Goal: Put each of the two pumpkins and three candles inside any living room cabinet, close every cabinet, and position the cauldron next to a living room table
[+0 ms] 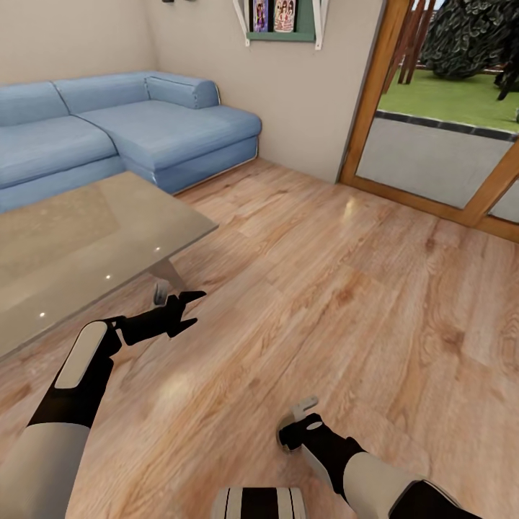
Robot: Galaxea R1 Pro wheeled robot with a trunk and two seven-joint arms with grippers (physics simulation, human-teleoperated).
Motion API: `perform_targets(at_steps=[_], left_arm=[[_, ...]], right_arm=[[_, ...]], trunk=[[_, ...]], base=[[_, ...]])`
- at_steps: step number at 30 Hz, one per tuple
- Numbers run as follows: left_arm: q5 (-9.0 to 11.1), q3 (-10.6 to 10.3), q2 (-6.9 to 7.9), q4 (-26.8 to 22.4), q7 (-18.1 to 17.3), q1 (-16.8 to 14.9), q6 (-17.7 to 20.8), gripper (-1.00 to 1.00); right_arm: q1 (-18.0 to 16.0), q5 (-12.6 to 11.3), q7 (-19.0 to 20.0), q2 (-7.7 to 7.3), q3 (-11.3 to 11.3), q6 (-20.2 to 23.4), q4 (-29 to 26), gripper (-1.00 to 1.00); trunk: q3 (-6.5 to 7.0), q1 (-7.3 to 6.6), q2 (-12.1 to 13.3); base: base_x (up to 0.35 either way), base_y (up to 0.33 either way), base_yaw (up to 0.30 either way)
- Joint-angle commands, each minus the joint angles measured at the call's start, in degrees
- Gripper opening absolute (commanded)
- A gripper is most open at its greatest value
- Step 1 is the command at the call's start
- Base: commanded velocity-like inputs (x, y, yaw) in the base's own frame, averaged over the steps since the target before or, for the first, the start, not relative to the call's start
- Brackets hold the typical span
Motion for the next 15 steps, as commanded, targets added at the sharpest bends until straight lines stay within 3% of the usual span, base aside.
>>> perform_targets(at_steps=[1,9,15], left_arm=[[0.01,0.00,-0.01,0.11,0.00,0.00,0.00,1.00],[0.13,0.00,-0.02,0.23,0.00,0.00,0.05,1.00],[0.15,0.00,-0.02,0.18,0.02,0.00,0.08,1.00]], right_arm=[[0.01,0.00,0.00,0.00,0.00,-0.01,-0.02,1.00],[-0.01,0.00,0.04,0.08,0.00,-0.10,-0.07,1.00],[0.02,0.00,0.18,0.08,0.03,-0.10,-0.07,1.00]], trunk=[[0.00,0.00,0.00],[0.00,0.00,0.00],[-0.89,0.10,-0.05]], base=[[0.075,0.000,0.000],[0.018,0.000,0.000],[0.000,0.000,0.000]])
